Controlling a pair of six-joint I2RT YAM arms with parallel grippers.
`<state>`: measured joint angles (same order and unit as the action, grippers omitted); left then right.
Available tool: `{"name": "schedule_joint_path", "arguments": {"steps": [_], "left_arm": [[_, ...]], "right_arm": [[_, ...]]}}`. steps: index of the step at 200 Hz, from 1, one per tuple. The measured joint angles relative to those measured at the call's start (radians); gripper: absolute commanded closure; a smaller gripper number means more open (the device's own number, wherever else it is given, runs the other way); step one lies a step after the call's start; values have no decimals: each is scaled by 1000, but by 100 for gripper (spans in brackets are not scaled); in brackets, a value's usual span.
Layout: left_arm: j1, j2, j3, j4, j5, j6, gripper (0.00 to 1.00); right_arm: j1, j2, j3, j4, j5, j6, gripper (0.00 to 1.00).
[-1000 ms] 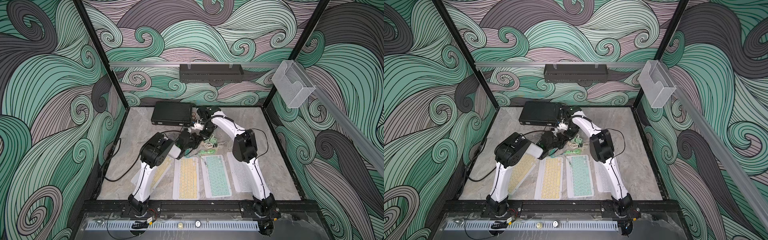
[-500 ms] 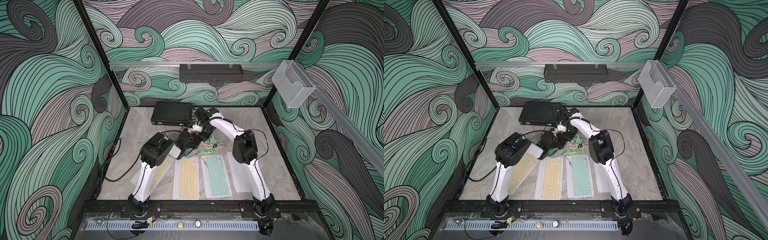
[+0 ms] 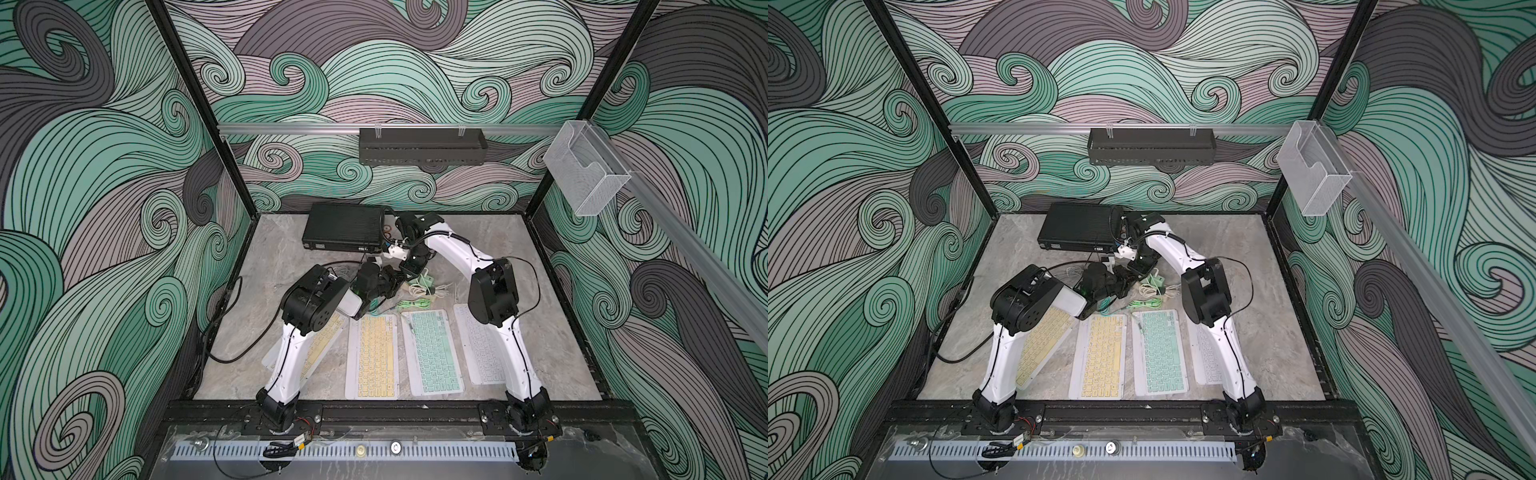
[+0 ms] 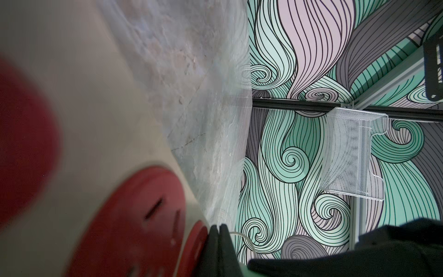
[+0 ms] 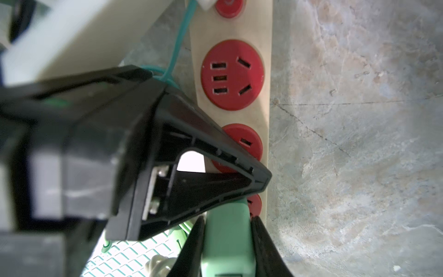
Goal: Unplug the wireless keyboard
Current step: Remove the plug from the socket.
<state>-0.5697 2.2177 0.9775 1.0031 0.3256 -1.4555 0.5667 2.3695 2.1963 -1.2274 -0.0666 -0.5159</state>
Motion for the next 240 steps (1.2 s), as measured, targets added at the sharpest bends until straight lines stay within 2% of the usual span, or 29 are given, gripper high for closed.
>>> {"name": "schedule_joint_path", "arguments": {"steps": [26,50,118,150,171,216,240], "left_arm": [[1,0,0,3,0,-1,100],[1,2,0,5,0,-1,100],[1,2,2,4,-2,-2,100],[1,2,2,4,-3,-2,100],[1,2,2,3,-4,-3,100],[4,4,3,5,-4,-4,100],[6,4,3,5,-3,-4,100]], "right_arm": [[31,-1,-4,3,85,-8,100],[35,-6,-11,10,93,-12,100],[-19,-11,-16,18,-68,8,100],[-23,-11,-16,18,-76,16,100],[-8,-11,-16,19,-35,14,100],[64,-53,-99,86,162,-27,100],[66,-75,-133,117,162,-30,100]]}}
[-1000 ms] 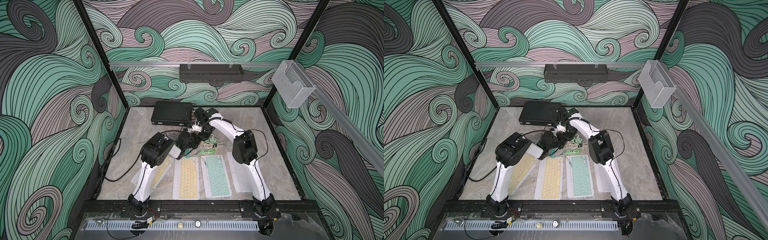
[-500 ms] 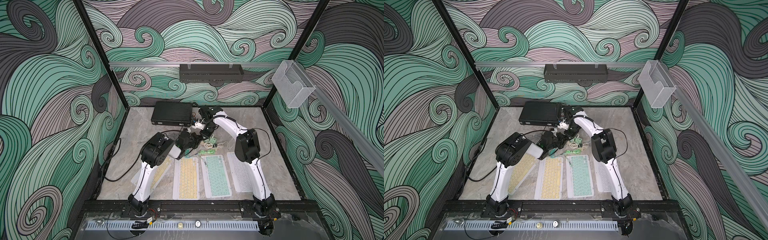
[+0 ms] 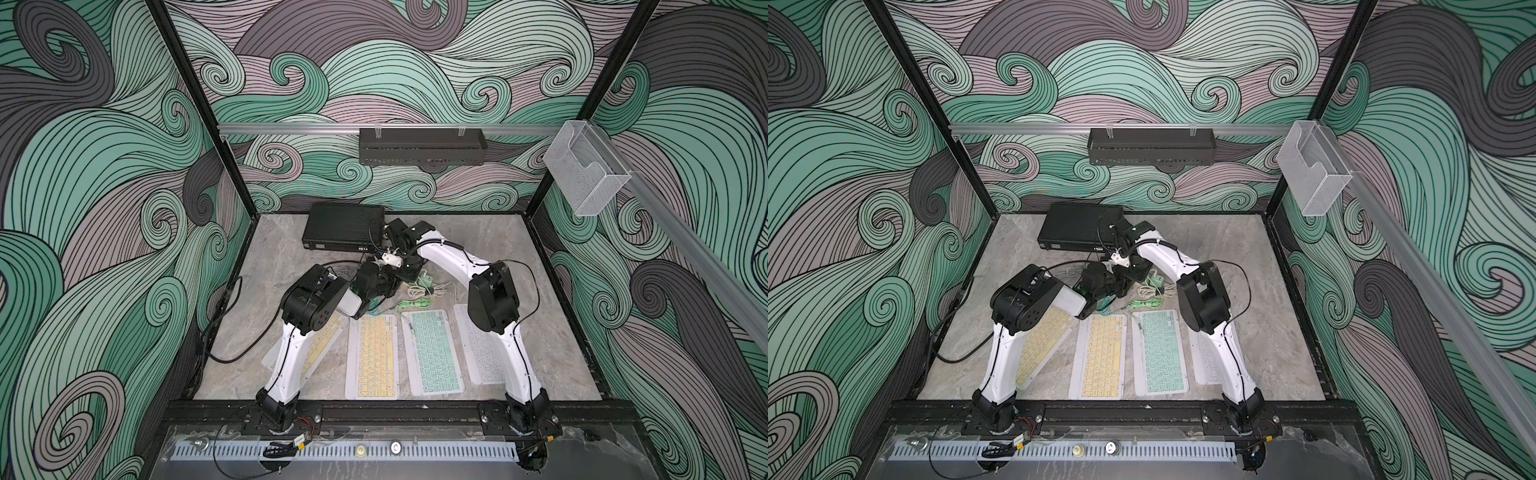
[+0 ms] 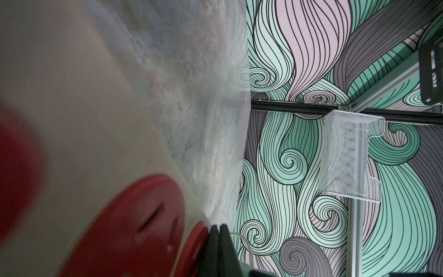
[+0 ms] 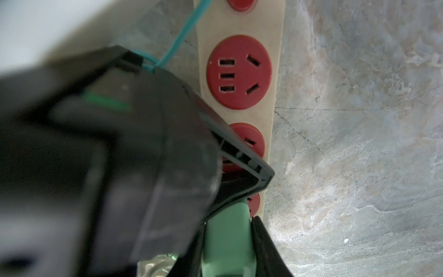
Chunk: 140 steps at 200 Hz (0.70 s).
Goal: Unplug the wireless keyboard
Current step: Remove the plug from the socket.
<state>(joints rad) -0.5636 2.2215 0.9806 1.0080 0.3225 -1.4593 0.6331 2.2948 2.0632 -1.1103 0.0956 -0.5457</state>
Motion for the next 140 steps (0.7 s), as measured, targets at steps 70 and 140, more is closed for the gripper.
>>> {"name": "schedule_joint_path", "arguments": {"steps": [70,140], "left_arm": [[0,0,4,-9,0,0,100],[1,0,5,-8,0,0,100]], "right_arm": [[-48,-6,-3,8,-142,8,100],[-67,-17,-11,3,-232,60,100]]}}
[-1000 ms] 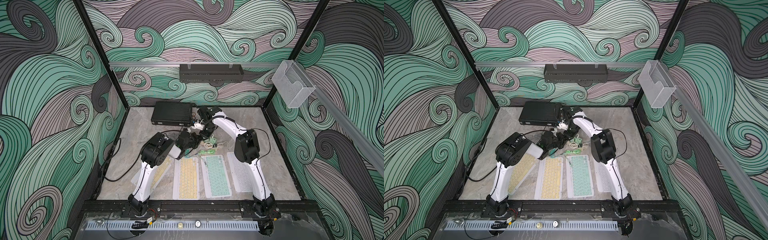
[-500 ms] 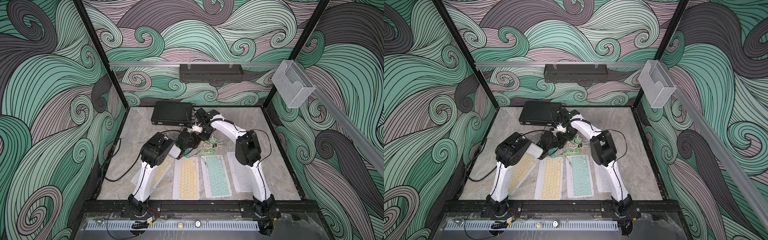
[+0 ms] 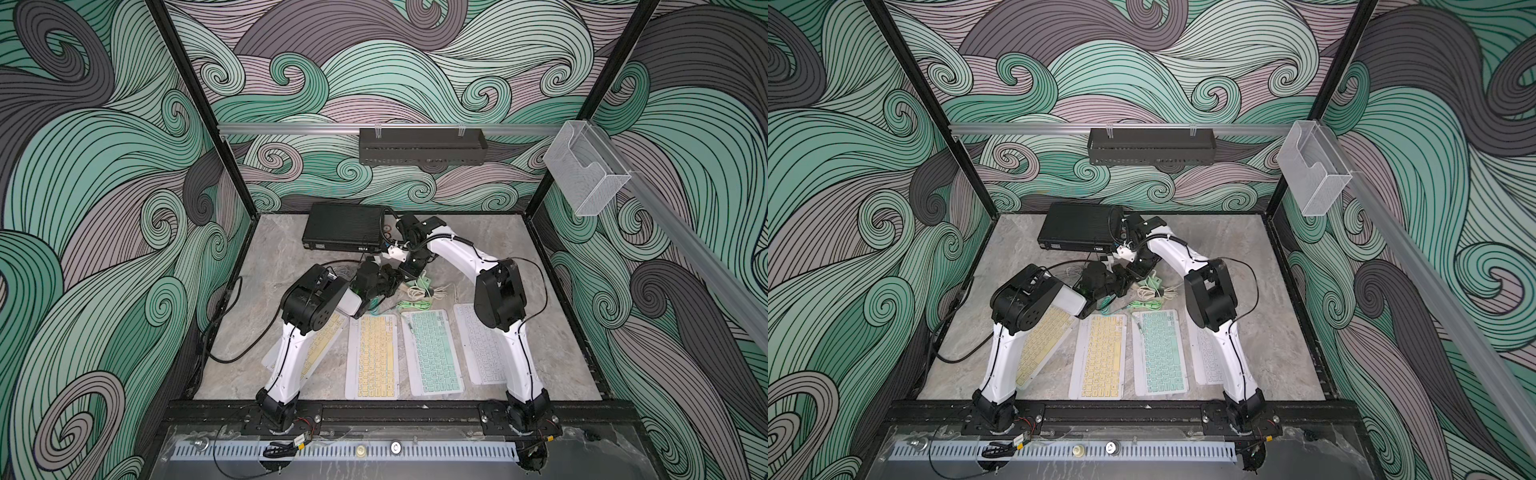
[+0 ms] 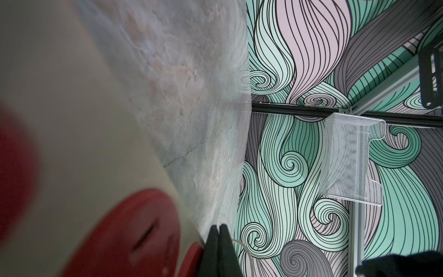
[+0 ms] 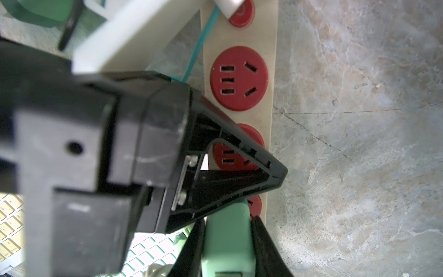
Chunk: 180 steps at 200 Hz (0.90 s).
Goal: Unplug the wireless keyboard
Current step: Remove the plug from the socket.
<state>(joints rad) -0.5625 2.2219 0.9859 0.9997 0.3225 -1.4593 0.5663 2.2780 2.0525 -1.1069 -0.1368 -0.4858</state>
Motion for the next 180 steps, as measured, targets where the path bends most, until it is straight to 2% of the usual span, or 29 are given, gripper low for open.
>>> {"name": "schedule_joint_path", "arguments": {"steps": [92,113,150,180], "left_arm": [[1,0,1,1,0,0,100],[1,0,1,-9,-1,3,100],[8,0,-3,-11,-5,3,100],[8,0,-5,-11,-5,3,100]], "right_arm": [[65,-2,-5,-2,199,-39,100],[60,-13,-8,2,180,-47,100],[5,-91,-7,10,27,-33,100],[-22,-106,-2,19,-19,-22,100]]}}
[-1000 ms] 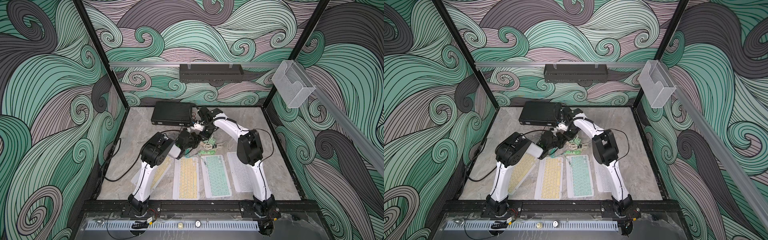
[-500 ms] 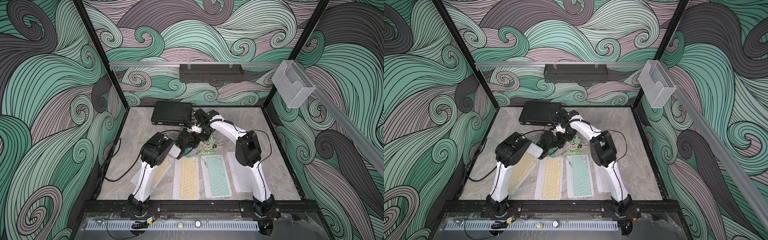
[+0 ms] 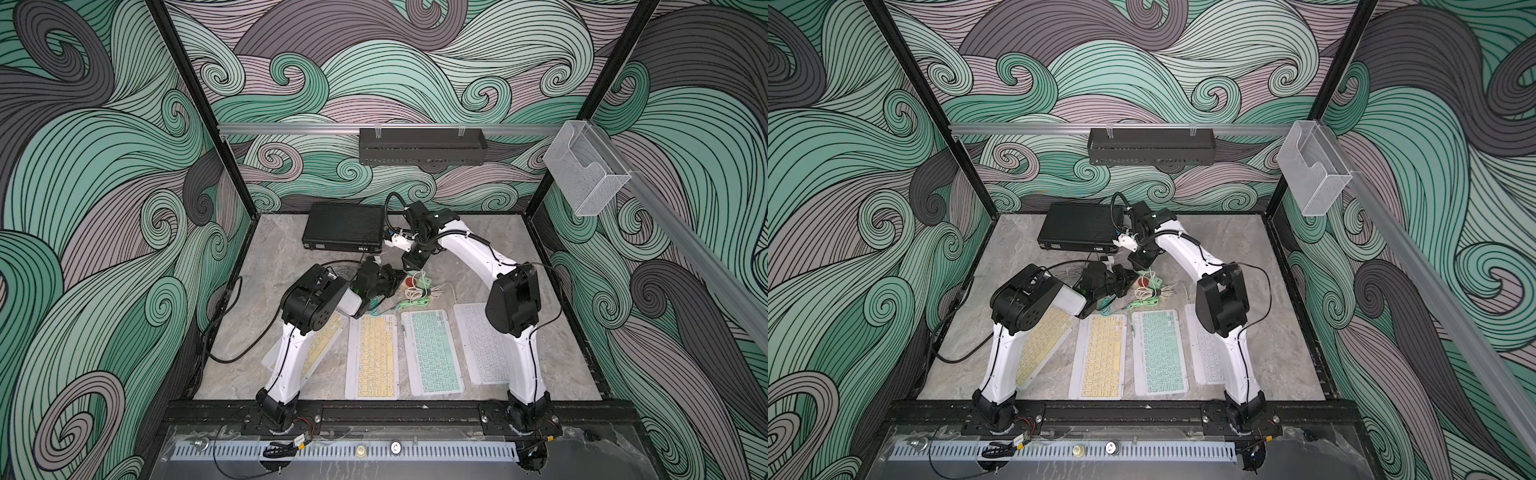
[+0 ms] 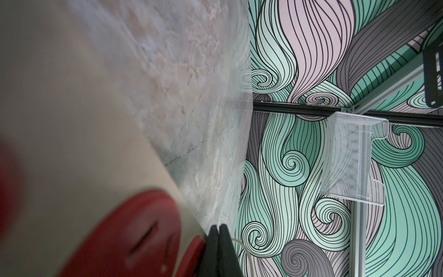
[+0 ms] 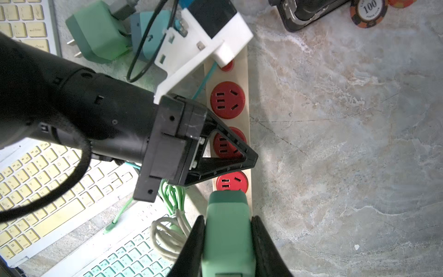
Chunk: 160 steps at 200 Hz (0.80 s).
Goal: Unplug the wireless keyboard
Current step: Remove the plug from the socket.
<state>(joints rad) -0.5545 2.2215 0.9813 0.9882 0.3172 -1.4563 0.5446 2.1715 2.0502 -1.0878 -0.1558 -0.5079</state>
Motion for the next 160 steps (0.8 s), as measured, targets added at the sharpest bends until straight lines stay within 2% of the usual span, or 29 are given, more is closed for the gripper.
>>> {"name": "schedule_joint_path", "arguments": {"steps": [44,66,119,147,160], "left_arm": [[0,0,7,-2,2,5,100],[1,-10,7,-21,4,28,100],[4,-114,4,-222,-14,179,100],[5,-193,-12,-371,-64,272,85],[4,-235,-27,-420,-91,311,81]], "right_arm": [[8,-7,-4,23,-1,34,100],[15,-65,-73,87,2,60,100],[43,-426,-383,340,32,127,100],[62,-607,-538,484,44,157,100],[67,-672,-605,542,48,170,100]]}}
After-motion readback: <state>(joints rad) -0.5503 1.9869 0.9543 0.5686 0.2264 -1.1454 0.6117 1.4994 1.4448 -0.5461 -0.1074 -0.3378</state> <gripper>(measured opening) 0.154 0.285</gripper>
